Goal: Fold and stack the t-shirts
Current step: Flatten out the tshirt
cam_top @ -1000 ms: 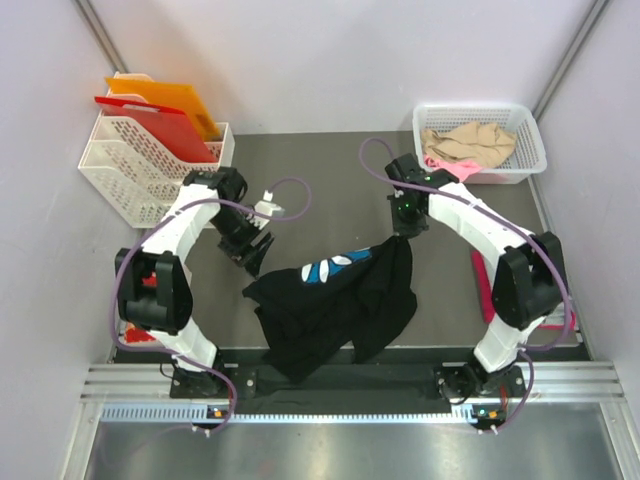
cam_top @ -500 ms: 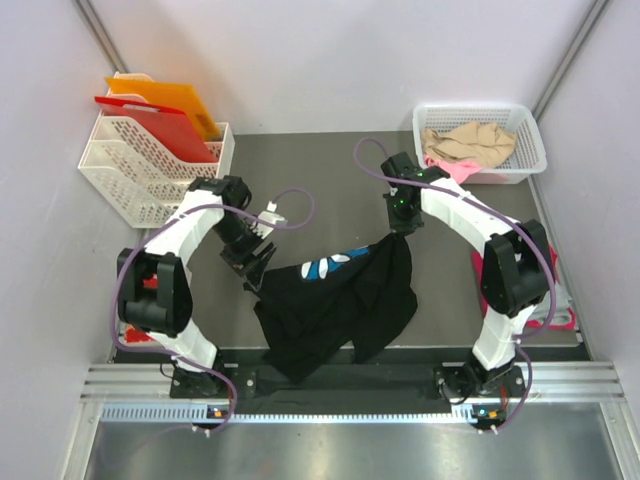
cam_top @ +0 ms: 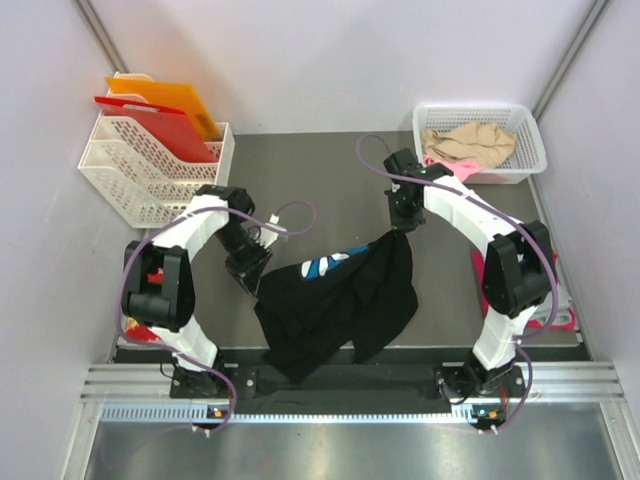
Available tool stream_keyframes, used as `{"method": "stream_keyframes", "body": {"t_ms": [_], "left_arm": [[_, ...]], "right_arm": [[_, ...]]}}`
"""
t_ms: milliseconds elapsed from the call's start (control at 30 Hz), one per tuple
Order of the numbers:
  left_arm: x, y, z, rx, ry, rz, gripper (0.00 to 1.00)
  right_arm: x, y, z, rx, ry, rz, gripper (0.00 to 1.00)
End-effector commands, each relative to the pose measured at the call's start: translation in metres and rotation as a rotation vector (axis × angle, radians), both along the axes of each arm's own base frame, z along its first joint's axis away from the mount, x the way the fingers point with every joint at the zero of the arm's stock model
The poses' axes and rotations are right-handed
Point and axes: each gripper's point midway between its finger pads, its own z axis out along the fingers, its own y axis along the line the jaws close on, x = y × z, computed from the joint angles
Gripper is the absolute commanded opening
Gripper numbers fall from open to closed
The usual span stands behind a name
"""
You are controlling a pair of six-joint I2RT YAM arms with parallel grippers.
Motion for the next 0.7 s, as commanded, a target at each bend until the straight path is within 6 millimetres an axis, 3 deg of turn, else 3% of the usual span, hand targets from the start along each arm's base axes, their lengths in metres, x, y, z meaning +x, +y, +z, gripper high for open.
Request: {"method": "stream_keyframes", "body": {"t_ms": [0, 33, 167, 267, 367, 500, 600, 667], "left_arm": [[-0.028, -0.004, 0.02, -0.021, 0.155, 0.008, 0.15], [-0.022, -0.006, 0.022, -0.029, 0.135, 0.013, 0.0], [-0.006, -0.012, 0.031, -0.048, 0.086, 0.035, 0.0], [0.012, -0.011, 0.043, -0.035, 0.015, 0.043, 0.0], [0.041, -0.004, 0.065, -0.012, -0.105, 0.075, 0.0], [0.094, 0.021, 0.118, 0.052, -0.366, 0.157, 0.0], [0.109, 0.038, 0.149, 0.12, -0.504, 0.191, 0.0], [0.108, 0.044, 0.164, 0.141, -0.568, 0.196, 0.0]], "right_arm": [[0.012, -0.013, 0.033, 0.023, -0.102, -0.024, 0.0], [0.011, -0.014, 0.035, 0.023, -0.107, -0.026, 0.0], [0.007, -0.017, 0.037, 0.035, -0.105, -0.032, 0.0], [0.005, -0.013, 0.05, 0.067, -0.124, -0.014, 0.0], [0.003, -0.004, 0.073, 0.131, -0.16, 0.022, 0.0], [-0.007, 0.007, 0.117, 0.226, -0.225, 0.08, 0.0], [-0.021, 0.017, 0.149, 0.314, -0.272, 0.134, 0.0], [-0.032, 0.023, 0.161, 0.363, -0.274, 0.163, 0.0]]}}
